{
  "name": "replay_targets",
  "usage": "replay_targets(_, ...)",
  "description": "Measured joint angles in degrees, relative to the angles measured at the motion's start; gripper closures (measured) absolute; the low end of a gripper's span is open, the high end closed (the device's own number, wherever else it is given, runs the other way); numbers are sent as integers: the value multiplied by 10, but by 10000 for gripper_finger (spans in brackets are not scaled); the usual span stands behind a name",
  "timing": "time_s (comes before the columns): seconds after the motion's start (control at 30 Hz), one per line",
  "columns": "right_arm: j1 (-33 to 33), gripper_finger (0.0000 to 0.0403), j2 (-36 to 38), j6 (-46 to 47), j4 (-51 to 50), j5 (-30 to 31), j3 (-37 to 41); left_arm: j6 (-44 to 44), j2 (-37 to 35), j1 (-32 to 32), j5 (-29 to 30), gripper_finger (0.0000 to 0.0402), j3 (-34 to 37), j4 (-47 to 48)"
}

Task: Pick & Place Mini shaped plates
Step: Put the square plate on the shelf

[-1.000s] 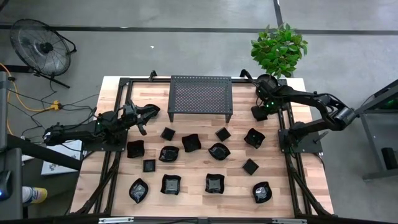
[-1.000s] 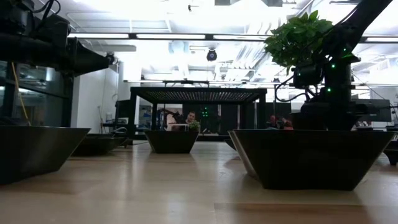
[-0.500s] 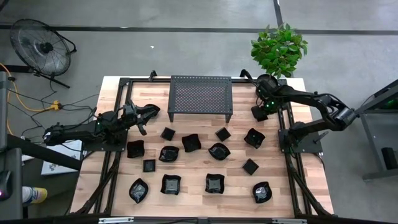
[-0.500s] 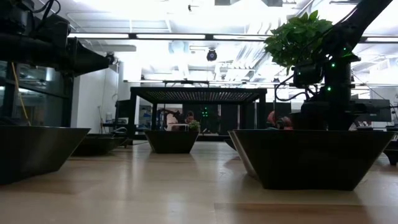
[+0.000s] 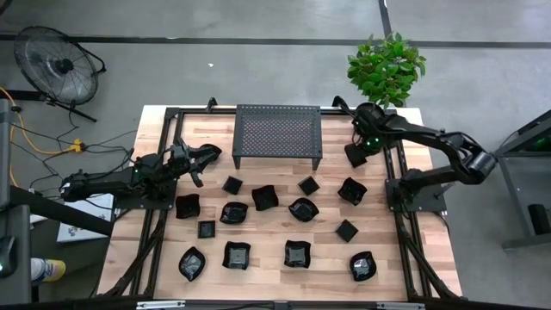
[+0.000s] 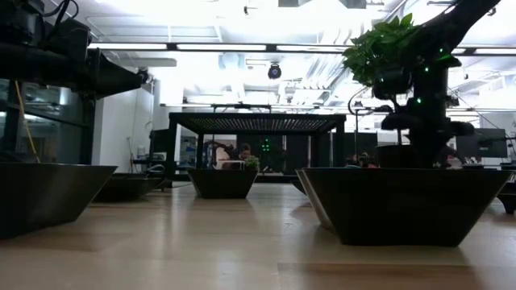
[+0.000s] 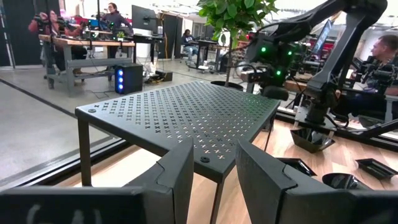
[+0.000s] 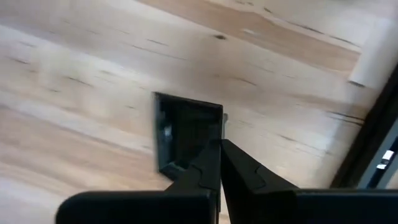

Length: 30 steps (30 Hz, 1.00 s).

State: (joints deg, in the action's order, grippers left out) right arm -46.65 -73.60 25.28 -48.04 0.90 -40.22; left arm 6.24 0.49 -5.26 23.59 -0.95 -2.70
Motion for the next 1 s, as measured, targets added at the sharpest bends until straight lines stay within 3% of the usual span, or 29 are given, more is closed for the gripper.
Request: replay_targets(1.0,138,402,127,78,-40,3,-118,0,0,0,0,284,0,0)
